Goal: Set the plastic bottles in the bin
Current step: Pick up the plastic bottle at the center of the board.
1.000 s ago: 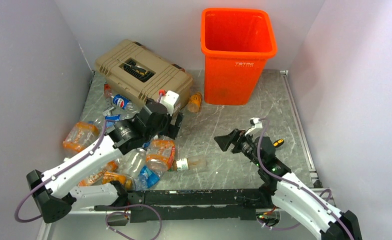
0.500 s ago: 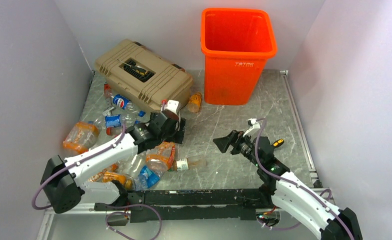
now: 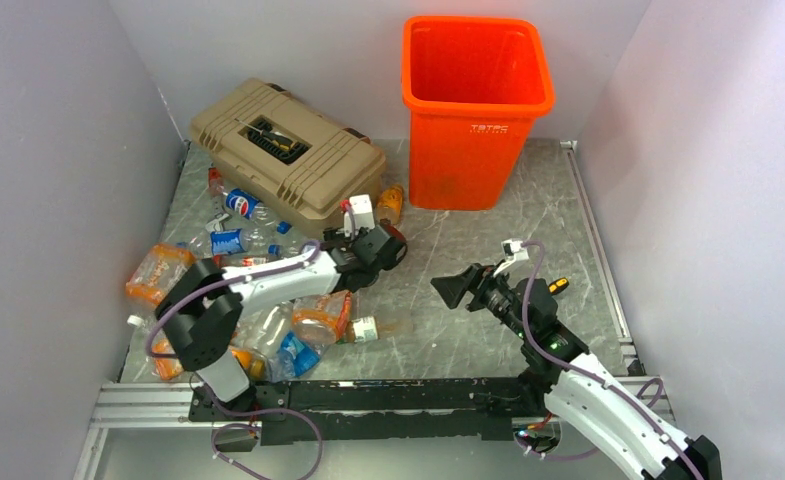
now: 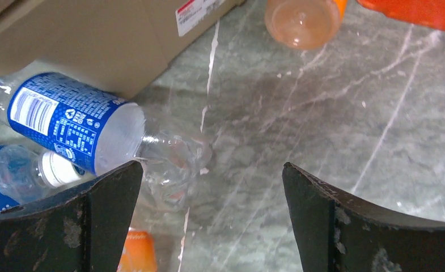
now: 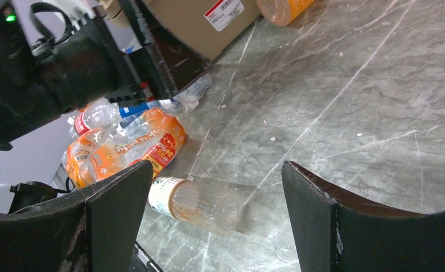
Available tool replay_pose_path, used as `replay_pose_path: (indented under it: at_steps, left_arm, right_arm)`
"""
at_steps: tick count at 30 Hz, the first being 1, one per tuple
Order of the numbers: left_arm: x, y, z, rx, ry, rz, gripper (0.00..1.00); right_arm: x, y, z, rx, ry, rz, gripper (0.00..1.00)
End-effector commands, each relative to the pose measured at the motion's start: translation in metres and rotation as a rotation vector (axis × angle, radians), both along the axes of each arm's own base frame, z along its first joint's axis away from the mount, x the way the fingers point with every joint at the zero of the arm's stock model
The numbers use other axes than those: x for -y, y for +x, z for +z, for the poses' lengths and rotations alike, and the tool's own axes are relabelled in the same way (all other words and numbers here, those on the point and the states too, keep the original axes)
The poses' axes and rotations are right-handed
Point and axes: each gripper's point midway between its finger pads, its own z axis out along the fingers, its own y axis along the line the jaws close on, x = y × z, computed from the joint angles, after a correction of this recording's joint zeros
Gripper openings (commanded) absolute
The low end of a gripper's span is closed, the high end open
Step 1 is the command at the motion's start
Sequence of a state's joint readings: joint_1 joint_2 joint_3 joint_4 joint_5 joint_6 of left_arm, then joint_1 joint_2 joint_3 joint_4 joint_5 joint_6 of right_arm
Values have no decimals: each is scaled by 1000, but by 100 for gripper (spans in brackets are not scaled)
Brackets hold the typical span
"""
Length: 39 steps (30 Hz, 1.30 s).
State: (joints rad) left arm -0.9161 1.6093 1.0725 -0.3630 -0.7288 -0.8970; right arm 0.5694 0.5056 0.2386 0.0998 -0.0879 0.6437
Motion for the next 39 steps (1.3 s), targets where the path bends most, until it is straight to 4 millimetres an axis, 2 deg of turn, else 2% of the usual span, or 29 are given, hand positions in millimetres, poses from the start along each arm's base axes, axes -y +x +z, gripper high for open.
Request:
replay_pose_path:
  at_steps: [1, 5, 9, 11, 14, 18, 20, 23, 25, 27, 29, 32, 36, 39]
  left_arm:
    - [-19, 15, 8, 64, 136, 153, 100]
    - [-28, 13, -5, 44, 205, 187, 99]
    - [-33, 8, -18, 12, 226, 182, 93]
    - [-32, 1, -18, -2, 221, 164, 93]
    - [-20, -16, 5, 67, 239, 61, 99]
    - [-6, -42, 65, 155, 246, -117, 99]
    - [6, -56, 87, 168, 254, -294, 99]
    - [30, -90, 97, 131, 224, -664, 99]
    - [51, -129, 96, 52, 178, -974, 99]
    - [52, -162, 84, -86, 202, -1185, 99]
    - [45, -181, 67, -220, 262, -1299, 100]
    - [39, -191, 41, -344, 337, -1388, 100]
    - [46, -199, 12, -429, 331, -1463, 99]
    - [48, -191, -4, -462, 338, -1457, 99]
  right_arm:
    - [0, 0, 22, 60, 6, 6, 88]
    - [2, -1, 19, 60, -7, 7, 88]
    - [1, -1, 16, 57, -19, 12, 88]
    - [1, -1, 17, 60, -24, 15, 88]
    - [3, -2, 19, 67, -32, 15, 88]
    - [6, -3, 23, 73, -41, 3, 88]
    - [10, -3, 24, 73, -45, -16, 88]
    - [22, -4, 27, 84, -53, -64, 88]
    - [31, -7, 34, 104, -44, -105, 88]
    - [40, -11, 43, 128, -29, -133, 88]
    - [47, -16, 53, 151, -12, -151, 88]
    - [54, -23, 66, 170, 3, -169, 88]
    - [60, -31, 78, 183, 12, -172, 88]
    - [62, -35, 83, 183, 15, -170, 88]
